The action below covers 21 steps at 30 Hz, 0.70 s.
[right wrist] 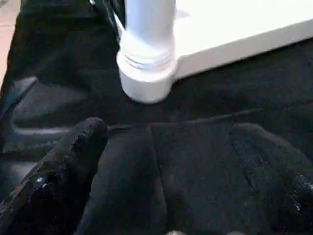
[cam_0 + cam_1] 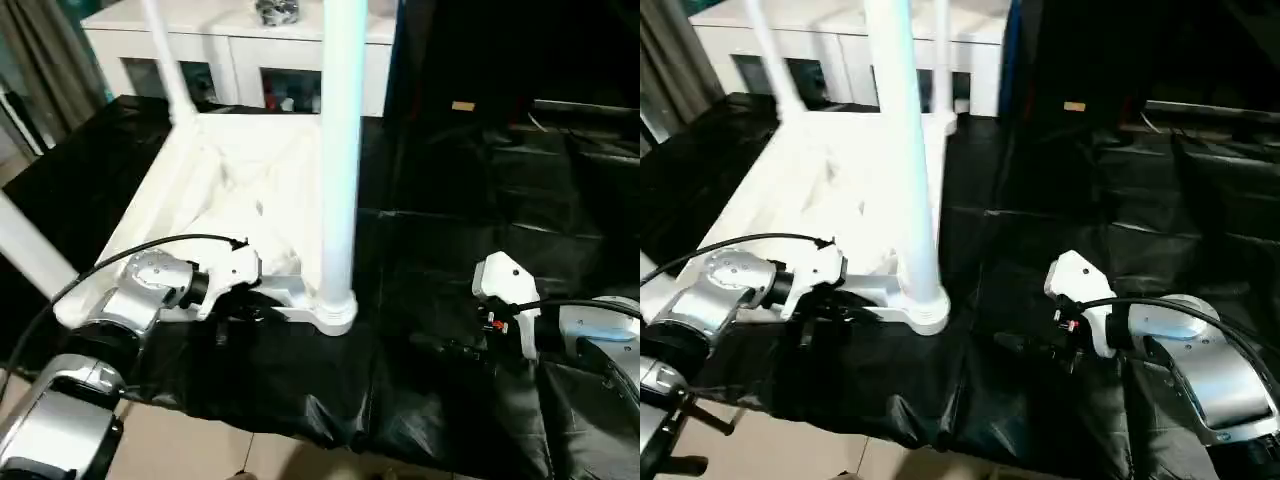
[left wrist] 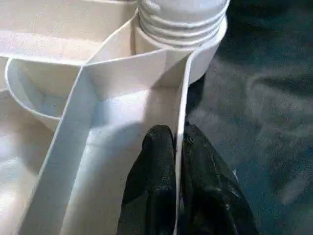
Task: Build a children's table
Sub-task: Rotate leg to tighten
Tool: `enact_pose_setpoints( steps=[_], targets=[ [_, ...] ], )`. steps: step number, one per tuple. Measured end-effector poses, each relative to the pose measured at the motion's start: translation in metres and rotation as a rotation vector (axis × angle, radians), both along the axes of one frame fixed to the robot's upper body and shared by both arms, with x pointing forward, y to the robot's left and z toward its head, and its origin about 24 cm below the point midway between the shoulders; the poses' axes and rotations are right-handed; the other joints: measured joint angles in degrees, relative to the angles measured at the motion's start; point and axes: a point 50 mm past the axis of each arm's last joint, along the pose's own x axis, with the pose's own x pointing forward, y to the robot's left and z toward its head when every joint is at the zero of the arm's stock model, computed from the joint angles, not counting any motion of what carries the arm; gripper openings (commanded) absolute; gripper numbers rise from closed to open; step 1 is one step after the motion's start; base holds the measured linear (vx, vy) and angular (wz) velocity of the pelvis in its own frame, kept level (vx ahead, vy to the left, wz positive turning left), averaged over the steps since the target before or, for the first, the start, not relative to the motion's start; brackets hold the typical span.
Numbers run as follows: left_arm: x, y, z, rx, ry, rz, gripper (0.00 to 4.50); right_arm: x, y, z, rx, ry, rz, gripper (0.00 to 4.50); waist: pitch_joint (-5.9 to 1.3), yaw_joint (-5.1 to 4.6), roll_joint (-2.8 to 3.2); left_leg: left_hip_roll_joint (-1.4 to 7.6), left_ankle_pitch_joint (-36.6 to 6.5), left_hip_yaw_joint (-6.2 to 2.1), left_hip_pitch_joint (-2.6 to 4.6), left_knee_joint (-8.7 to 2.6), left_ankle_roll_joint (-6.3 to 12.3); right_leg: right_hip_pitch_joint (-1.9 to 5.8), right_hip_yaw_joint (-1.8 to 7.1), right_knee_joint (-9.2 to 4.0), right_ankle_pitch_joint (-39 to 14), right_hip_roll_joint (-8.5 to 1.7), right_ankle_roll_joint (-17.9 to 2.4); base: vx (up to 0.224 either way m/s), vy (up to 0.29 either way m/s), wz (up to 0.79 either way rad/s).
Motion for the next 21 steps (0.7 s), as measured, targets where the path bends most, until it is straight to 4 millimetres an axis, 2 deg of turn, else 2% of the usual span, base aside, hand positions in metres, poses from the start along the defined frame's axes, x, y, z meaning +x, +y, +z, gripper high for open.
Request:
enact_pose_setpoints(
  steps=[6, 10, 15, 21],
  targets=[
    [-0.004, -0.031, -0.004, -0.064, -0.02, 0.034, 0.01, 0.003, 0.015, -0.002, 0.078, 0.023, 0.013, 4.5, 0.0, 0.33, -0.04, -0.01, 0.0, 0.04, -0.09, 0.02, 0.03, 0.04, 0.0, 0.05, 0.0, -0.05, 0.0, 0.0, 0.0, 0.0],
    [-0.006, -0.046, -0.005, -0.096, -0.041, 0.051, 0.01, 0.004, 0.023, -0.007, 0.102, 0.034, 0.014, 4.5, -0.03, 1.17, -0.14, -0.01, 0.0, 0.03, -0.07, 0.04, 0.03, 0.06, 0.0, 0.04, -0.2, -0.05, 0.2, 0.0, 0.0, 0.0],
    [-0.007, -0.049, -0.005, -0.086, -0.066, 0.073, 0.01, 0.008, 0.026, -0.013, 0.106, 0.033, -0.022, 4.5, -0.11, 1.23, -0.28, -0.02, 0.0, 0.03, -0.06, 0.05, 0.02, 0.06, 0.01, 0.05, -0.2, -0.06, 0.3, 0.0, 0.0, 0.0],
    [-0.011, -0.047, -0.005, -0.075, -0.087, 0.079, 0.01, 0.021, 0.034, -0.02, 0.082, 0.002, -0.071, 4.5, -0.17, 0.73, -0.41, -0.01, 0.0, 0.03, -0.06, 0.03, 0.01, 0.03, -0.01, 0.06, -0.2, -0.05, 0.3, 0.0, 0.0, 0.0]
  ],
)
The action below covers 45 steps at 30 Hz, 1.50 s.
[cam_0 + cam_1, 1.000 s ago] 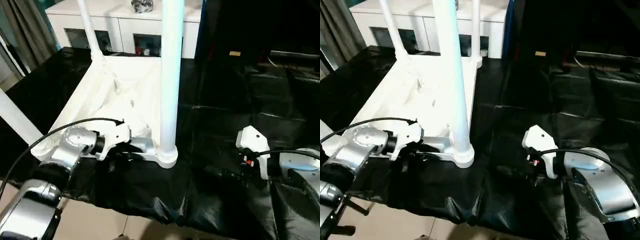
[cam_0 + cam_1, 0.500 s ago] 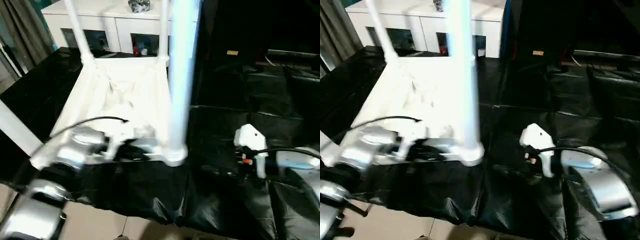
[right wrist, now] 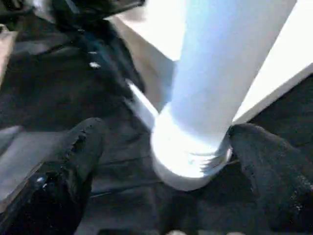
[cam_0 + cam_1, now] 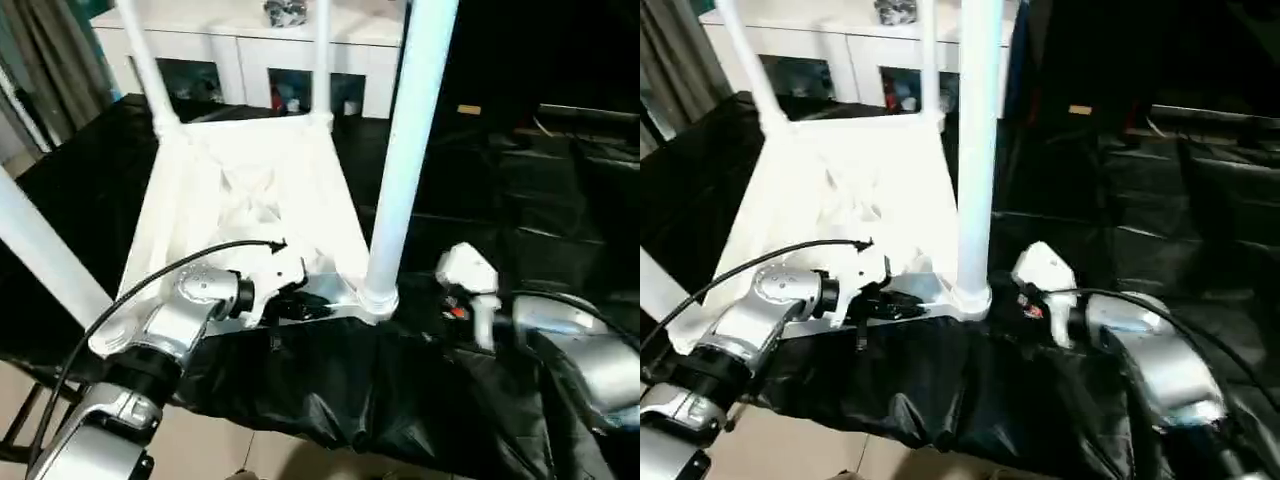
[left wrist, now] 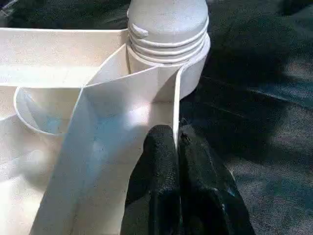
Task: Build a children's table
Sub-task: Rotate leg to tighten
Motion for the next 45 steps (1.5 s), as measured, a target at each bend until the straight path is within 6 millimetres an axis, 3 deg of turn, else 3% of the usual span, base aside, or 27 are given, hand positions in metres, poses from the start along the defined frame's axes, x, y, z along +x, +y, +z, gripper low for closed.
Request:
enact_pose_setpoints(
  steps=[8, 25, 35, 40, 45],
  targets=[
    [-0.002, -0.001, 0.001, 0.004, -0.013, -0.015, 0.0, 0.019, 0.014, -0.008, 0.003, -0.024, -0.069, 4.33, -0.01, 0.11, -0.02, 0.0, 0.0, 0.0, -0.01, -0.05, 0.02, -0.1, -0.01, -0.03, 0.1, 0.0, -0.2, 0.0, 0.0, 0.0],
    [0.003, 0.002, 0.001, 0.014, -0.011, -0.006, 0.0, 0.032, 0.025, -0.014, -0.001, -0.028, 0.009, 2.82, 0.02, -0.36, -0.38, 0.0, 0.0, 0.0, 0.04, 0.05, 0.0, -0.05, 0.0, 0.04, 0.2, 0.0, -0.3, 0.0, 0.0, 0.0],
    [0.006, 0.004, 0.001, 0.024, -0.011, 0.004, 0.0, 0.037, 0.029, -0.012, 0.036, -0.047, 0.017, 2.29, 0.17, -0.77, -0.93, 0.0, 0.0, 0.0, 0.11, 0.05, -0.01, 0.05, 0.02, 0.05, 0.2, 0.0, -0.2, 0.0, 0.0, 0.0],
    [0.015, -0.01, 0.002, 0.019, -0.037, 0.069, 0.0, 0.038, 0.035, -0.019, 0.117, -0.054, -0.186, 2.1, 0.44, -0.81, -1.7, -0.02, 0.0, 0.0, 0.38, -0.03, -0.01, 0.07, 0.04, -0.05, 0.1, 0.0, -0.1, 0.0, 0.0, 0.0],
    [0.023, -0.029, -0.001, 0.023, -0.039, 0.152, 0.0, 0.038, 0.045, -0.027, 0.152, -0.095, -0.473, 1.99, 0.23, -1.0, -1.84, -0.15, 0.0, 0.0, 0.51, -0.05, -0.01, 0.25, 0.13, -0.33, 0.0, -0.06, 0.0, 0.0, 0.0, 0.0]
  ],
)
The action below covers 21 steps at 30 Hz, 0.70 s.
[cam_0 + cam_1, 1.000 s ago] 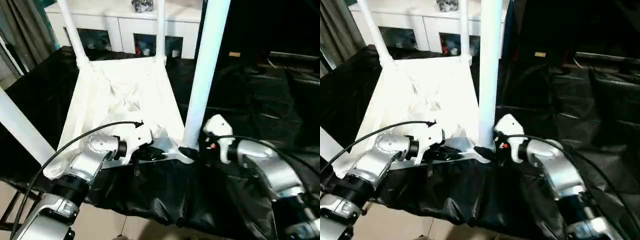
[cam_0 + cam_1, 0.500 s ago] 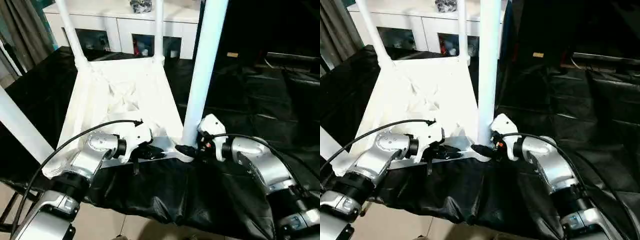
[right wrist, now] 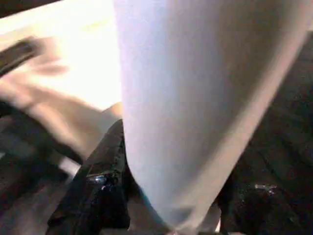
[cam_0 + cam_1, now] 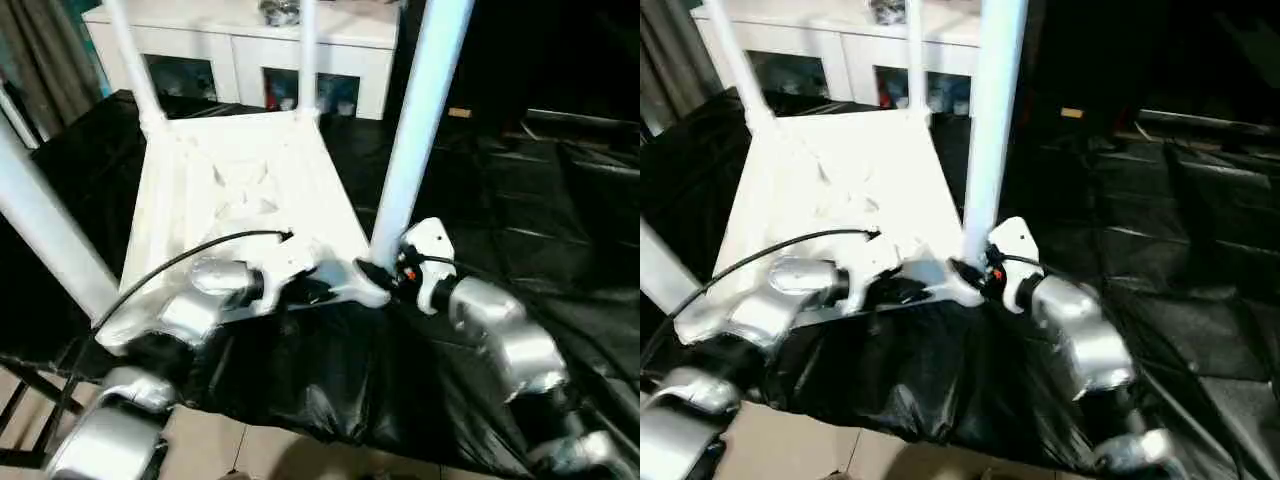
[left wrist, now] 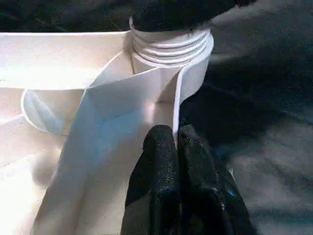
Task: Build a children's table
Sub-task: Rotate leg to tighten
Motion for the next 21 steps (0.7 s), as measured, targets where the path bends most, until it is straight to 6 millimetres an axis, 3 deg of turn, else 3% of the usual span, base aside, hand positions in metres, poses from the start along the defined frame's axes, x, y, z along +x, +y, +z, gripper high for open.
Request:
enact_pose_setpoints(
  steps=[8, 11, 16, 21],
  targets=[
    [0.006, -0.011, 0.0, 0.013, -0.024, 0.063, 0.0, 0.011, 0.011, 0.0, 0.001, 0.0, -0.183, 1.98, -0.2, -0.72, 0.23, -0.6, 0.0, -0.27, -0.02, -0.46, 0.03, 0.14, 0.03, -1.12, -0.1, -0.26, 0.1, 0.0, 0.0, 0.0],
    [0.006, -0.012, 0.0, 0.014, -0.039, 0.053, 0.0, 0.011, 0.009, 0.001, 0.009, -0.001, -0.183, 2.67, -0.21, -0.95, 0.23, -0.6, 0.0, -0.23, -0.04, -0.47, 0.05, 0.15, 0.06, -1.23, 0.0, -0.26, 0.1, 0.0, 0.0, 0.0],
    [0.002, -0.002, 0.003, 0.023, -0.062, -0.016, 0.0, 0.007, -0.002, 0.002, -0.04, -0.009, 0.01, 2.79, -0.22, -1.28, 0.17, -0.59, -0.2, -0.19, -0.07, -0.77, 0.28, 0.08, 0.01, -1.22, 0.6, -0.25, -0.5, 0.0, 0.0, 0.0],
    [-0.004, 0.011, 0.006, 0.029, -0.067, -0.079, 0.0, 0.001, -0.016, 0.004, -0.083, 0.003, 0.206, 3.42, -0.32, -0.9, 0.31, -0.29, -0.2, -0.24, 0.01, -1.43, 0.25, -0.17, -0.21, -1.06, 0.6, 0.08, -0.5, 0.0, 0.0, 0.0]
  ],
)
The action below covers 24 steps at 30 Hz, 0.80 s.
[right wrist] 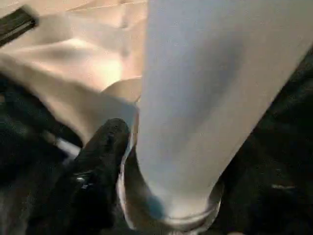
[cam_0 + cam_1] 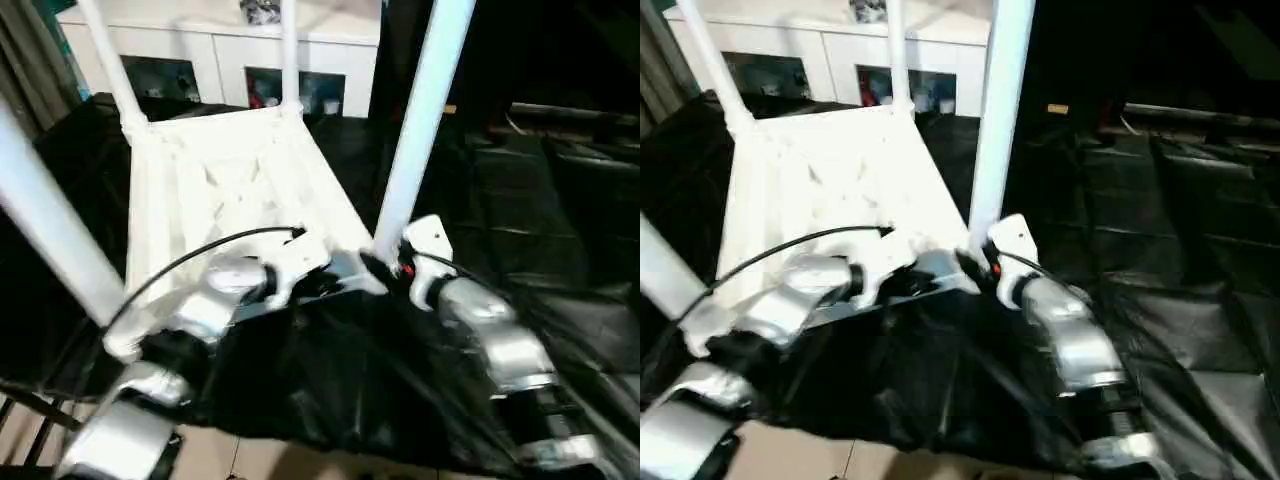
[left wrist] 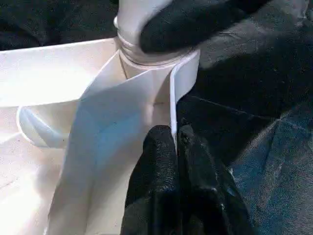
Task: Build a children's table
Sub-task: Rotate leg to tighten
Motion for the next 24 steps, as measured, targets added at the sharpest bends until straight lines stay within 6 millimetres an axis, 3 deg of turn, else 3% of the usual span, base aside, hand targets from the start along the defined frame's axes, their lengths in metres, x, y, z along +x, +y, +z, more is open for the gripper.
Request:
enact_pose_setpoints(
  steps=[5, 9, 24],
  targets=[
    [-0.007, 0.013, 0.001, -0.001, 0.02, -0.069, 0.0, -0.009, -0.014, -0.005, -0.081, 0.059, 0.182, 3.6, 0.02, 0.88, -0.04, 0.09, 0.0, 0.05, 0.0, -0.01, 0.0, -0.13, -0.11, 0.42, -0.3, 0.02, -0.2, 0.0, 0.0, 0.0],
    [-0.013, 0.024, 0.001, 0.001, 0.04, -0.111, 0.0, -0.014, -0.014, -0.004, -0.071, 0.075, 0.291, 3.6, 0.09, 1.02, -0.13, 0.09, 0.0, 0.08, -0.03, 0.2, -0.04, -0.12, -0.02, 0.44, -0.3, -0.03, -0.2, 0.0, 0.0, 0.0],
    [-0.019, 0.028, 0.002, 0.005, 0.047, -0.144, 0.0, -0.014, -0.01, -0.001, -0.027, 0.106, 0.387, 3.6, 0.24, 1.27, -0.37, 0.09, 0.0, 0.14, -0.09, 0.29, -0.05, -0.15, 0.01, 0.48, -0.3, -0.06, -0.2, 0.0, 0.0, 0.0]
  ],
)
